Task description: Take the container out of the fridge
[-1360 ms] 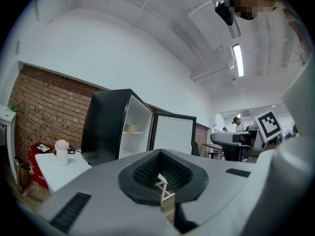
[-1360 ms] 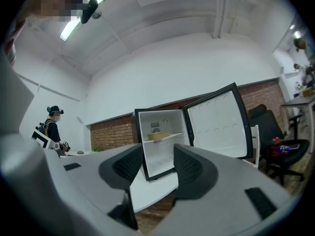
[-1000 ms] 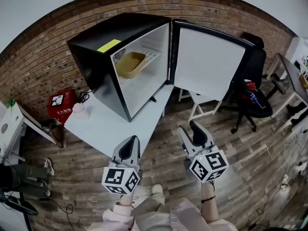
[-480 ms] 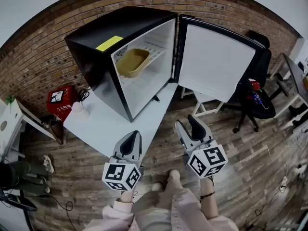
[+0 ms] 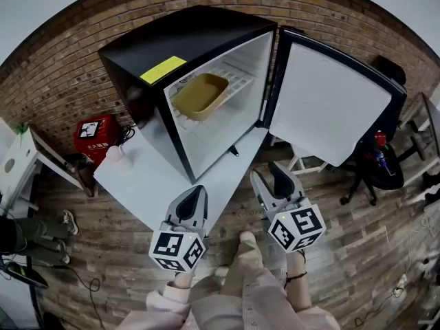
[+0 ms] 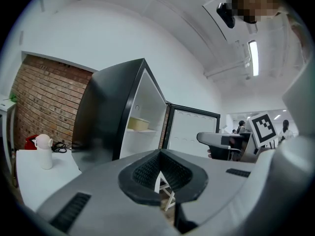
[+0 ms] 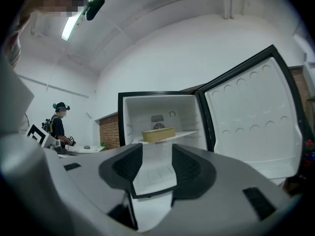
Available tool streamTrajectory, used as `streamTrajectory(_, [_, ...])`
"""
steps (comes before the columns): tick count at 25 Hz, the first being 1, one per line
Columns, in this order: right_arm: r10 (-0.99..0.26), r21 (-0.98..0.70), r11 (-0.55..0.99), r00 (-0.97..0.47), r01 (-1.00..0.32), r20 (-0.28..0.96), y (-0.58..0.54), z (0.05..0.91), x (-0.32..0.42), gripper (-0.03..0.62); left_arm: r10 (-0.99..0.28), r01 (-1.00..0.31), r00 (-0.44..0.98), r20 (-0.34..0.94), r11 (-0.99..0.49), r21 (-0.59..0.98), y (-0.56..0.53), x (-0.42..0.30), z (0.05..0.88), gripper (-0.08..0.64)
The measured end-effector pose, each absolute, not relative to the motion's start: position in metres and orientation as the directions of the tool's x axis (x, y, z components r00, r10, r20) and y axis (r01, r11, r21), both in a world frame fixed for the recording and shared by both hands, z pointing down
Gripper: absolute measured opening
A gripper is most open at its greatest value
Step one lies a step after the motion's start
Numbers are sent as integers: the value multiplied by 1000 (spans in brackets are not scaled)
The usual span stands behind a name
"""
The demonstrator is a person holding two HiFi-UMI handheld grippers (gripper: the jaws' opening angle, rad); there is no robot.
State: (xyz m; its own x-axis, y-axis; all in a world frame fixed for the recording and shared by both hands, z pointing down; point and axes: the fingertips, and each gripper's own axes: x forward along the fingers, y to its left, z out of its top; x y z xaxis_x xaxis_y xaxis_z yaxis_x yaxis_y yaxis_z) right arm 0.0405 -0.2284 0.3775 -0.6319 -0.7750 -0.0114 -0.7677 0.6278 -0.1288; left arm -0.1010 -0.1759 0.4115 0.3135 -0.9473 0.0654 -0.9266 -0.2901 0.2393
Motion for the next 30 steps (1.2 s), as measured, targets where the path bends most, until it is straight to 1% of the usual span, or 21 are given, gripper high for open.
streamTrajectory(5, [-720,-113,691,-694,-714,-12,-275,374,28,184,-957,-936,278,83,-250,247,-213,-96,416,-8])
streamTrajectory(10, [-654,-59,755,-756,-654,13,-322,371,14,184,-966,-943,241,98,-209,257,-252,-93,419,-8])
streamTrajectory(18, [-544,32,839,-839,-543,17,-369,360,-9,184,-982,-958,150,114,-116,262,-288,-97,419,-8])
streamTrajectory(23, [-451,162,883,-892,-440,35,-380,351,-29,184,-990,-963,95,108,-64,261,-299,-102,414,-8])
streamTrajectory(30, [-288,308,918,-954,-251,83,-383,338,-50,184,-996,-965,-1,90,24,263,-309,-107,406,-8])
